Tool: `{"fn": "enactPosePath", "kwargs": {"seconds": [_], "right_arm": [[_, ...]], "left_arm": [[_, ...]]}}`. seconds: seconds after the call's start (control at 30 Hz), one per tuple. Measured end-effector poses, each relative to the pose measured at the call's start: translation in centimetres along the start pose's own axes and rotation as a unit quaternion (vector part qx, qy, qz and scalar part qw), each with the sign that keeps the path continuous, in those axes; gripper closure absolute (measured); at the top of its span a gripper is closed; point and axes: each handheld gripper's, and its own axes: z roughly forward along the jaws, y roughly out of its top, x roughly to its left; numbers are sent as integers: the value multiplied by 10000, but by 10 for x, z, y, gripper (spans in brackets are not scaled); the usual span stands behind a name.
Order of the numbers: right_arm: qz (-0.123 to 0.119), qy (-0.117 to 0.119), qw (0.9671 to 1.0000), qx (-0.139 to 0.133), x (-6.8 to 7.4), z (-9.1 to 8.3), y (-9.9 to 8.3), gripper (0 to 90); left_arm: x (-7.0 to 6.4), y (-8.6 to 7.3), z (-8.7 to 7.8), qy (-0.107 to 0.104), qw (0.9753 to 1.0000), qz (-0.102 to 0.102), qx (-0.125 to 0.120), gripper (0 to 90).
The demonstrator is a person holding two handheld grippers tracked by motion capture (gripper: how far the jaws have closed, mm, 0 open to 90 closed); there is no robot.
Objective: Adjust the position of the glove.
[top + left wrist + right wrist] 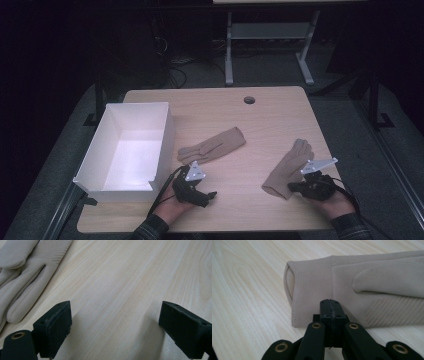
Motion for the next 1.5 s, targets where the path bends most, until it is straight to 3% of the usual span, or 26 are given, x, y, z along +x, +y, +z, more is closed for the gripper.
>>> {"fn": "enactPosePath", "kwargs": {"seconds": [0.2,0.43,0.63,0.77,0.93,1.1,1.5], "right_arm": [[114,-165,9987,-460,-9,-10,11,897],[391,-522,9957,-652,-35,-5,34,897],[503,-767,9936,-667,-50,3,47,897],[622,-767,9928,-678,-57,9,52,897],[581,-917,9934,-379,-65,26,60,897],[582,-876,9944,-111,-66,36,57,897],[230,-537,9982,-151,-51,45,64,897]], "left_arm": [[1,0,0,28,10000,24,-20,106],[0,0,1,23,10000,3,-20,106],[0,1,0,20,10000,-4,-14,106],[0,1,0,19,10000,1,0,106],[0,1,0,18,10000,1,2,106],[0,1,0,18,10000,-2,1,106],[0,1,0,19,10000,1,3,106]]}}
